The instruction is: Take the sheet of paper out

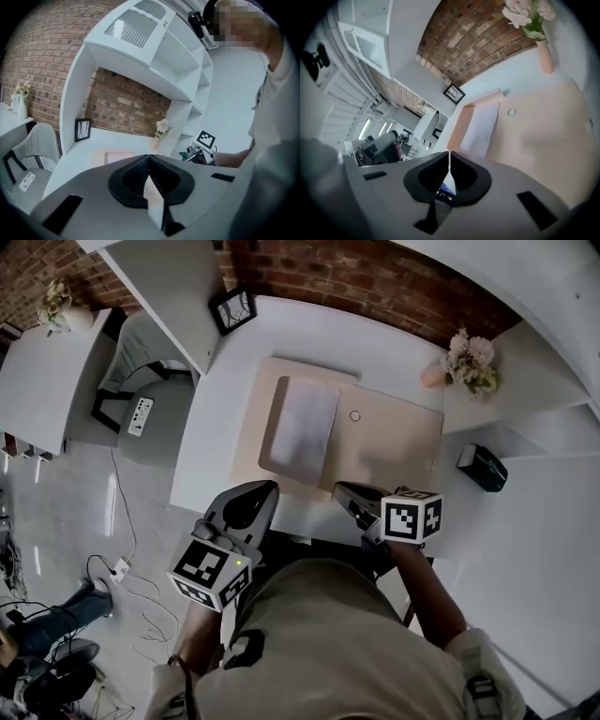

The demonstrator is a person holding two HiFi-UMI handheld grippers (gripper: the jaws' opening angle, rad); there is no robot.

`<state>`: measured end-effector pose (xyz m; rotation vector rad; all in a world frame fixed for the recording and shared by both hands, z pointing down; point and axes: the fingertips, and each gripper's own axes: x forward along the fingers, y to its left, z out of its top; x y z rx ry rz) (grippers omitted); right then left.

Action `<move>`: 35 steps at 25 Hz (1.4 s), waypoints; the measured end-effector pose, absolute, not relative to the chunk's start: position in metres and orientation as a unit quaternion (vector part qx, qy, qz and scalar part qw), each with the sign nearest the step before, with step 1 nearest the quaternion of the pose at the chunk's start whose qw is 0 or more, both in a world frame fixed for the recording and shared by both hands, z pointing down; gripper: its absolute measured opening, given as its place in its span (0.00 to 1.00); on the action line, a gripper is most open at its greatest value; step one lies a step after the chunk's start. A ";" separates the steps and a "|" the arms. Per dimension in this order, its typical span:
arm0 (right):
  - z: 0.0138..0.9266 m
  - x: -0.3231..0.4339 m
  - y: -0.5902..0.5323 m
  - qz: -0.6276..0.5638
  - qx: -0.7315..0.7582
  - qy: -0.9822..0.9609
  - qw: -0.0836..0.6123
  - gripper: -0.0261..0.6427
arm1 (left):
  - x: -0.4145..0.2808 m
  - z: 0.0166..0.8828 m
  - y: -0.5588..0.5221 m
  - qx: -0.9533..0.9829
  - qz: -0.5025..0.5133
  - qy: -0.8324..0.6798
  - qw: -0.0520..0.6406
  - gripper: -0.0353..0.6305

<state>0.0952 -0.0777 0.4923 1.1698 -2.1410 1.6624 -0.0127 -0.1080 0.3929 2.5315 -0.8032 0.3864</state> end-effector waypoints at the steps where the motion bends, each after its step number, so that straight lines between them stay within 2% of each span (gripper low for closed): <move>1: 0.494 0.096 -0.079 0.549 0.395 -0.728 0.111 0.08 | -0.011 0.394 -0.110 0.919 0.141 -0.290 0.227 0.08; 12: 0.527 0.113 -0.124 0.576 0.418 -0.696 0.097 0.08 | -0.024 0.397 -0.118 0.912 0.130 -0.306 0.238 0.08; 17: 0.538 0.118 -0.145 0.614 0.419 -0.667 0.043 0.09 | -0.036 0.396 -0.119 0.910 0.123 -0.315 0.241 0.08; 18: 0.541 0.119 -0.148 0.629 0.415 -0.657 0.028 0.13 | -0.037 0.396 -0.119 0.910 0.122 -0.315 0.241 0.08; 20: 0.548 0.120 -0.154 0.660 0.402 -0.635 -0.005 0.32 | -0.039 0.396 -0.119 0.909 0.122 -0.316 0.243 0.08; 30: 0.590 0.143 -0.168 0.722 0.405 -0.558 -0.053 0.35 | -0.041 0.396 -0.119 0.906 0.123 -0.322 0.245 0.08; 35: 0.606 0.151 -0.181 0.739 0.406 -0.533 -0.069 0.43 | -0.034 0.398 -0.118 0.905 0.127 -0.322 0.248 0.08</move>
